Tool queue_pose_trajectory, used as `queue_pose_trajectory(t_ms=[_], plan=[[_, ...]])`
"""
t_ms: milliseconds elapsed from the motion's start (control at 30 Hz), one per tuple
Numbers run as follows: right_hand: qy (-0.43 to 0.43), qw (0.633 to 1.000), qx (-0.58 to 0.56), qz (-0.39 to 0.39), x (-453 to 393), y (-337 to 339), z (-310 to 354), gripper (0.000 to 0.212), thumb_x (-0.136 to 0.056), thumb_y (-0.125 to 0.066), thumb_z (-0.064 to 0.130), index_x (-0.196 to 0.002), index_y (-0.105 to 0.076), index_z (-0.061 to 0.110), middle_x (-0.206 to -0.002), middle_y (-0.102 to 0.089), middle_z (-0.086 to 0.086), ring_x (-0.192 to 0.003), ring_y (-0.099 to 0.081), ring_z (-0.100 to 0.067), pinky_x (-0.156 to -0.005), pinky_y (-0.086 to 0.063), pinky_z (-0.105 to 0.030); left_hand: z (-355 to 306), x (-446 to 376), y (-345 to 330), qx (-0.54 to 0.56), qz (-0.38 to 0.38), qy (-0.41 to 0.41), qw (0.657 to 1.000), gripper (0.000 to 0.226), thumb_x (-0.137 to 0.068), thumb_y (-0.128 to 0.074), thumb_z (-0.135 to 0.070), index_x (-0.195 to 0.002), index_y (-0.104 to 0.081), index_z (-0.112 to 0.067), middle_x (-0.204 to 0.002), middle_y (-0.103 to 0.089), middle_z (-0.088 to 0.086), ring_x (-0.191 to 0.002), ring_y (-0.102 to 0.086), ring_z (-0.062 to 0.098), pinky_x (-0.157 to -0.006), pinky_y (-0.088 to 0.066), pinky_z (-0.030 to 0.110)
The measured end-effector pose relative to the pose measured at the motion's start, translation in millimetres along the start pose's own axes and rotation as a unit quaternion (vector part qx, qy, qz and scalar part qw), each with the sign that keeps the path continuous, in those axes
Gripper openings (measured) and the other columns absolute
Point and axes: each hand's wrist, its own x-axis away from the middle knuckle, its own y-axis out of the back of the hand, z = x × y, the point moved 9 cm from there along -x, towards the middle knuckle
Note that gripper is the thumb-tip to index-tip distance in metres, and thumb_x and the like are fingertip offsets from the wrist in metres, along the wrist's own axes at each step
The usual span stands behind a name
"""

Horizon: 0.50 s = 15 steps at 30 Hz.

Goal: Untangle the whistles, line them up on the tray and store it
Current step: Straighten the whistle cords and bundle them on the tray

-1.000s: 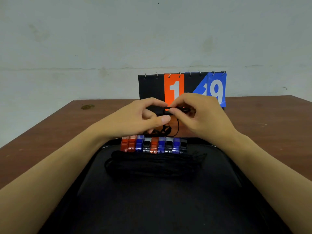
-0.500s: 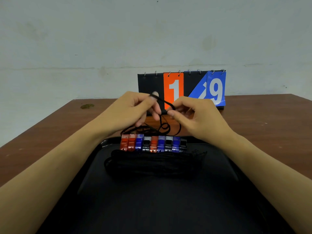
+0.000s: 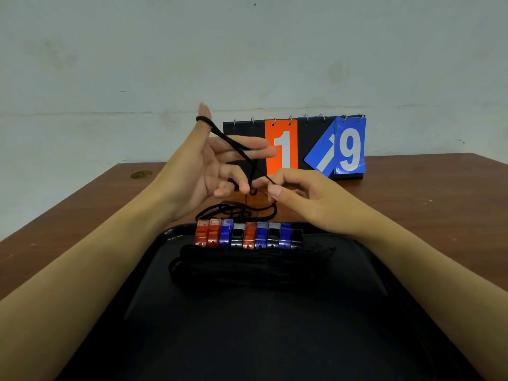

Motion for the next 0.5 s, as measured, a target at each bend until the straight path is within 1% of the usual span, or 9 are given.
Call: queue_pose_trajectory(t_ms=[67, 133, 200, 267, 300, 367, 400, 433, 500], plan=[[0.001, 1.0, -0.013, 0.012, 1, -3, 2, 0.018, -0.106, -0.052, 0.025, -0.093, -0.065, 0.023, -0.131, -0.066, 0.01, -0.128, -0.057, -0.001, -0.103, -0.048, -0.027, -2, 2, -2, 0.049, 0.026, 0.009, 0.998, 0.094, -0.101, -0.001, -0.068, -0.126, -0.068, -0.007, -0.135, -0.07, 0.012, -0.058, -0.065, 0.016, -0.043, -0.03, 0.022], [0.003, 1.0, -0.008, 0.004, 1, -2, 1, 0.018, -0.105, -0.053, 0.026, -0.093, -0.066, 0.024, -0.142, -0.057, 0.011, -0.134, -0.049, 0.003, -0.103, -0.045, -0.024, -2, 4, -4, 0.092, 0.049, 0.027, 0.994, 0.099, -0.099, -0.002, -0.073, -0.122, -0.074, -0.009, -0.138, -0.067, 0.013, -0.066, -0.067, 0.017, -0.047, -0.036, 0.023], [0.01, 1.0, -0.008, -0.005, 0, 0, 0, 0.018, -0.105, -0.054, 0.027, -0.093, -0.067, 0.027, -0.145, -0.049, 0.014, -0.142, -0.039, 0.003, -0.109, -0.043, -0.03, -1, 7, -7, 0.117, 0.058, 0.041, 0.991, 0.103, -0.096, -0.002, -0.077, -0.117, -0.078, -0.01, -0.135, -0.069, 0.015, -0.078, -0.072, 0.019, -0.056, -0.047, 0.025], [0.027, 0.999, -0.02, 0.0, -1, -1, 3, 0.019, -0.105, -0.054, 0.027, -0.093, -0.067, 0.03, -0.134, -0.051, 0.021, -0.139, -0.043, 0.0, -0.112, -0.043, -0.036, -2, 8, -10, 0.133, 0.052, 0.044, 0.989, 0.104, -0.096, -0.003, -0.077, -0.111, -0.081, -0.01, -0.125, -0.074, 0.015, -0.093, -0.076, 0.022, -0.073, -0.059, 0.03], [0.029, 0.999, -0.029, 0.009, 0, -3, 5, 0.019, -0.105, -0.053, 0.026, -0.092, -0.066, 0.032, -0.127, -0.054, 0.025, -0.132, -0.049, 0.001, -0.109, -0.045, -0.033, -2, 9, -11, 0.138, 0.049, 0.045, 0.988, 0.104, -0.096, -0.004, -0.077, -0.108, -0.082, -0.01, -0.119, -0.076, 0.015, -0.098, -0.076, 0.024, -0.08, -0.061, 0.031], [0.02, 0.999, -0.039, 0.024, 1, -6, 8, 0.019, -0.106, -0.053, 0.023, -0.092, -0.064, 0.029, -0.111, -0.064, 0.025, -0.112, -0.058, 0.005, -0.098, -0.045, -0.022, -2, 9, -14, 0.142, 0.046, 0.047, 0.988, 0.104, -0.095, -0.005, -0.077, -0.104, -0.083, -0.008, -0.109, -0.079, 0.014, -0.1, -0.077, 0.025, -0.083, -0.062, 0.032], [0.017, 0.999, -0.039, 0.026, 2, -6, 9, 0.018, -0.106, -0.052, 0.021, -0.094, -0.065, 0.025, -0.106, -0.067, 0.021, -0.106, -0.062, 0.003, -0.094, -0.045, -0.019, -2, 9, -14, 0.143, 0.045, 0.046, 0.988, 0.105, -0.095, -0.005, -0.078, -0.103, -0.083, -0.008, -0.105, -0.079, 0.013, -0.098, -0.077, 0.025, -0.083, -0.062, 0.032], [0.017, 0.999, -0.035, 0.022, 2, -5, 10, 0.017, -0.106, -0.052, 0.02, -0.096, -0.066, 0.02, -0.103, -0.07, 0.015, -0.104, -0.065, -0.001, -0.092, -0.047, -0.019, -2, 8, -12, 0.144, 0.041, 0.043, 0.988, 0.105, -0.095, -0.005, -0.078, -0.103, -0.083, -0.007, -0.101, -0.079, 0.012, -0.095, -0.077, 0.024, -0.083, -0.062, 0.032], [0.013, 0.999, -0.031, 0.001, 1, 1, 9, 0.017, -0.106, -0.053, 0.019, -0.096, -0.066, 0.02, -0.099, -0.074, 0.006, -0.102, -0.068, -0.007, -0.094, -0.05, -0.023, -2, 5, -5, 0.152, 0.022, 0.031, 0.988, 0.104, -0.095, -0.008, -0.078, -0.102, -0.082, -0.006, -0.094, -0.078, 0.01, -0.088, -0.075, 0.023, -0.082, -0.062, 0.031]])
